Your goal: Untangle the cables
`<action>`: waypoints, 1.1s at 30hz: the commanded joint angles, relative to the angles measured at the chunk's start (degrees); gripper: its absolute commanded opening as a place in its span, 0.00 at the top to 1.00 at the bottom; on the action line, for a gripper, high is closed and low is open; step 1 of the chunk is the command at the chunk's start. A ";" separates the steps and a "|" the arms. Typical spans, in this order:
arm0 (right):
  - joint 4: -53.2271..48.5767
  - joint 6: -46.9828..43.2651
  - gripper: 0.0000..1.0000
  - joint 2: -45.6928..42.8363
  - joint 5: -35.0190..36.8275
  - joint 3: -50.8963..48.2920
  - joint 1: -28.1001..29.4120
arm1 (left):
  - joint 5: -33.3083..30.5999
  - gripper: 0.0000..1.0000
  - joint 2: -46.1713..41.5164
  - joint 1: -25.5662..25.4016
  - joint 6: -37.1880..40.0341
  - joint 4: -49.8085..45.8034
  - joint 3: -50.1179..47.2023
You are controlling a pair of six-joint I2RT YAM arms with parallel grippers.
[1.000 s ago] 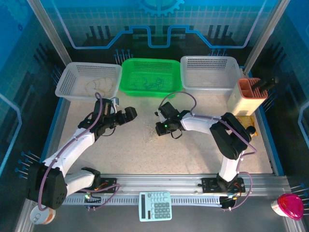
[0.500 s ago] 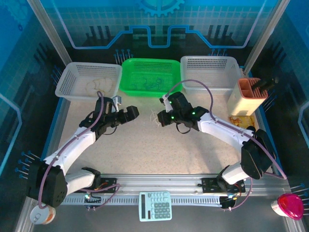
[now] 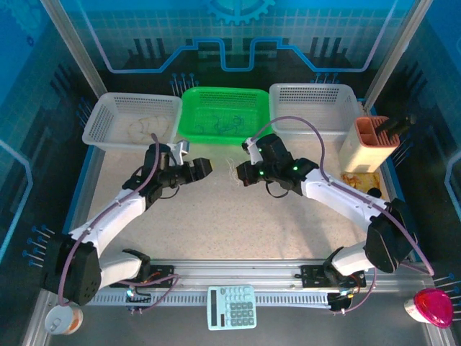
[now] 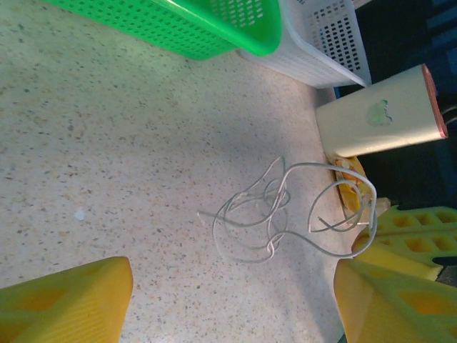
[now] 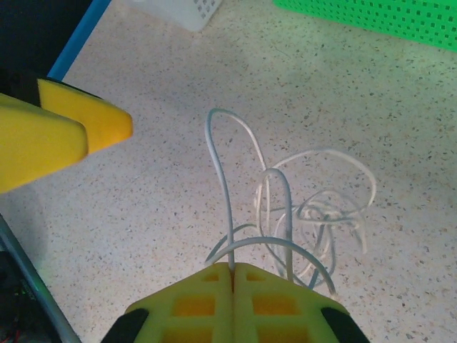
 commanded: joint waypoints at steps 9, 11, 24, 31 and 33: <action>-0.58 -2.31 1.00 -1.18 -6.76 1.72 -0.71 | 3.43 0.36 1.44 -2.08 13.68 0.15 3.74; -0.64 -2.72 1.00 -1.16 -7.90 1.73 -0.77 | 4.67 0.37 1.08 -2.08 16.06 0.21 3.77; -0.62 -3.87 1.00 -2.21 -11.44 1.37 -1.25 | 9.59 0.52 1.51 -2.59 16.64 4.28 3.39; -0.19 -3.69 1.00 -2.85 -12.46 1.52 -1.31 | 10.36 0.54 3.08 -3.87 16.04 6.27 3.30; -0.24 -3.74 1.00 -2.94 -12.55 1.56 -1.30 | 10.22 0.54 3.68 -4.01 15.68 7.08 3.34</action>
